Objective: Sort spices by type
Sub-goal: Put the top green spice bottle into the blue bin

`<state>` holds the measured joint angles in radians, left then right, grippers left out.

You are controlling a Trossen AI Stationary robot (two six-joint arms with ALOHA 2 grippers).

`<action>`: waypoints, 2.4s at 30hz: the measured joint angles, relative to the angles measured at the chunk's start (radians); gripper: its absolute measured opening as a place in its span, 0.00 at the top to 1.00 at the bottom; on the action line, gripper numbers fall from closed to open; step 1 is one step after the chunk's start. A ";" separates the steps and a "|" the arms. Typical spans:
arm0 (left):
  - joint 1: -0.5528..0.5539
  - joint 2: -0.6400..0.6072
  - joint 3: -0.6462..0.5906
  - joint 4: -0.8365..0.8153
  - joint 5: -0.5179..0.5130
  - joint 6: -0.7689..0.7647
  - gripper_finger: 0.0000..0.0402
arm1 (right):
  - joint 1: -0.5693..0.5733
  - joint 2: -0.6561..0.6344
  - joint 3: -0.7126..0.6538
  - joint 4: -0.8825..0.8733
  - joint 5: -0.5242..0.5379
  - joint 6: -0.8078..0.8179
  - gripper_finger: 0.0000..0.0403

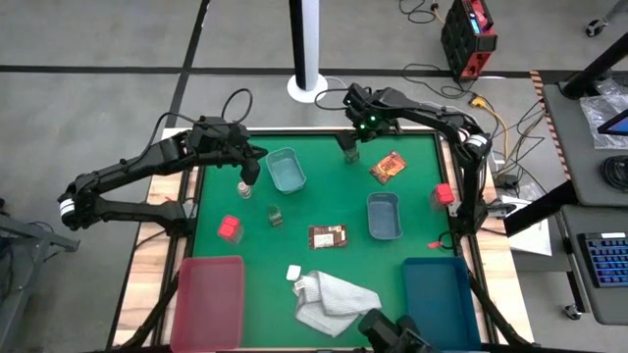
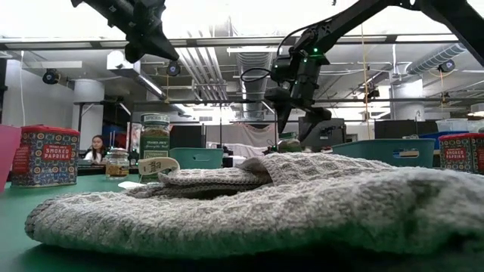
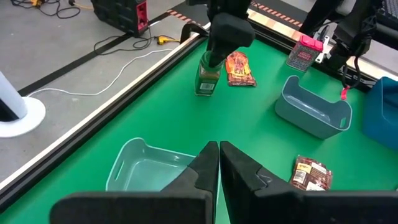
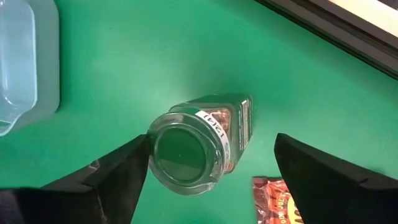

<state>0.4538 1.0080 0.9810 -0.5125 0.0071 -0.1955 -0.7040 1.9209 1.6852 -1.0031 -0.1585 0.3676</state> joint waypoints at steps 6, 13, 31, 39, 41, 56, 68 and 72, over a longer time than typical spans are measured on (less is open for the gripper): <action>0.000 0.000 0.000 0.000 0.000 0.000 1.00 | -0.001 -0.004 0.000 0.005 0.012 -0.012 0.22; 0.000 0.000 0.000 0.001 0.000 0.000 1.00 | -0.025 -0.030 -0.004 0.006 0.045 -0.027 0.26; 0.000 0.000 0.000 0.002 0.000 0.000 1.00 | -0.046 -0.042 -0.005 0.013 0.035 -0.020 0.25; 0.000 0.000 0.000 0.002 0.000 -0.001 1.00 | -0.063 -0.046 0.037 0.004 0.031 -0.020 0.29; 0.000 0.000 0.000 0.002 0.000 -0.001 1.00 | -0.062 -0.047 0.065 -0.001 0.028 -0.020 0.30; 0.002 0.045 0.000 0.005 0.001 -0.005 1.00 | 0.012 -0.007 0.083 -0.065 0.124 0.026 0.28; 0.002 0.059 0.000 0.036 0.001 -0.008 1.00 | 0.029 0.059 0.082 -0.077 0.134 0.025 0.34; 0.002 0.059 0.000 0.047 0.001 -0.017 1.00 | 0.030 0.077 0.082 -0.075 0.134 0.015 0.38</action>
<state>0.4553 1.0668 0.9813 -0.4656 0.0078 -0.2121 -0.6743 1.9975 1.7672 -1.0784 -0.0250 0.3823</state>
